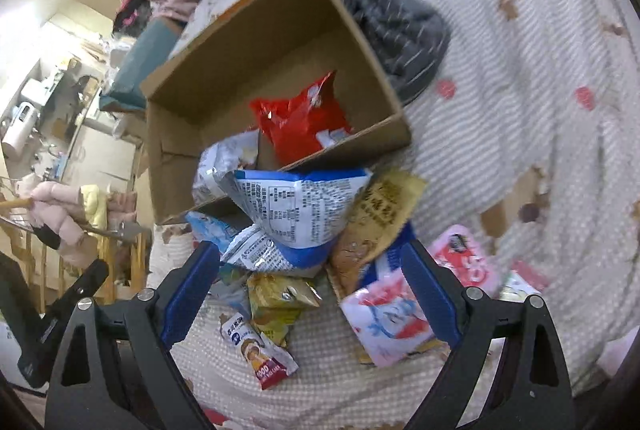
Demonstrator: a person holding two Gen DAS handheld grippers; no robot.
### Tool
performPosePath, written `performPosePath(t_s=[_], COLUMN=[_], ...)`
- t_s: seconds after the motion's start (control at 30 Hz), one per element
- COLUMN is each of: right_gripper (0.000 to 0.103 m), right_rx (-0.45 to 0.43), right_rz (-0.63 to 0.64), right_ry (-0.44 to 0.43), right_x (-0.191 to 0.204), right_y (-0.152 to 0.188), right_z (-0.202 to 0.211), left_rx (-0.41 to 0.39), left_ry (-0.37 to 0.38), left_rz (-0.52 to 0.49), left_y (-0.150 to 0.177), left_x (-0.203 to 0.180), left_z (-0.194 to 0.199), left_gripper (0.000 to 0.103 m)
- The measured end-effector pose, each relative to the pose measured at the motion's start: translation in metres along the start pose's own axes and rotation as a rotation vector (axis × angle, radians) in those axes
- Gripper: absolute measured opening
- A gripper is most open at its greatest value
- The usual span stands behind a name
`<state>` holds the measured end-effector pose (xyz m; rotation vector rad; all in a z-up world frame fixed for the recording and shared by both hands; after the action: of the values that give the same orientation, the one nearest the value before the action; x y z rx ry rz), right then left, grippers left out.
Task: Organize snacks
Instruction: 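Withdraw both tools from the box back toward the snack pile, then grasp the shrimp chip bag with the left tool while the right tool grasps the blue-white bag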
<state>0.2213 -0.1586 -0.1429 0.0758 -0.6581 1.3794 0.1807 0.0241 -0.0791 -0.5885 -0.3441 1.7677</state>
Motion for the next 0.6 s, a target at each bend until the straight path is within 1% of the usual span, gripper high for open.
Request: performPosePath(t_s=[0.13, 0.2, 0.23, 0.3, 0.33, 0.37, 0.47, 0.6], right_gripper=[0.094, 0.092, 0.09, 0.079, 0.077, 0.074, 0.061, 0.054], right_rx=[0.052, 0.064, 0.07, 0.09, 0.1, 0.101, 0.088, 0.066], right_rz=[0.037, 0.037, 0.035, 0.027, 0.016, 0.005, 0.006, 0.033], right_ry=[0.025, 0.013, 0.007, 0.005, 0.001, -0.01, -0.017, -0.026], right_x=[0.01, 0.014, 0.014, 0.013, 0.012, 0.011, 0.011, 0.013], right_y=[-0.005, -0.008, -0.008, -0.007, -0.005, -0.005, -0.005, 0.001], right_z=[-0.031, -0.044, -0.049, -0.058, -0.061, -0.062, -0.055, -0.039], left_rx=[0.012, 0.01, 0.011, 0.024, 0.027, 0.031, 0.034, 0.064], left_ry=[-0.002, -0.008, -0.01, -0.008, -0.007, -0.009, -0.016, -0.01], left_rz=[0.005, 0.011, 0.019, 0.033, 0.038, 0.041, 0.042, 0.065], left_y=[0.002, 0.001, 0.001, 0.001, 0.001, 0.001, 0.001, 0.003], left_x=[0.002, 0.004, 0.006, 0.008, 0.009, 0.009, 0.009, 0.01], left_z=[-0.004, -0.005, -0.006, -0.009, -0.01, -0.011, -0.014, -0.021], left_gripper=[0.092, 0.092, 0.092, 0.092, 0.092, 0.092, 0.092, 0.092])
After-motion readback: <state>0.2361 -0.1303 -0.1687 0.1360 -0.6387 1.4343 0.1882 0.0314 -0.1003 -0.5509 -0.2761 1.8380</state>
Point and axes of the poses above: each gripper's, at about its wrist camera, not at the fingertips, and z roughly against the way its jaws point, x to its left, y to its underside, the point moved 8 cm from there along -z, roughly the way its jaws point, and after that the axes turned 7 degrees about z, right-handed, at the moved point
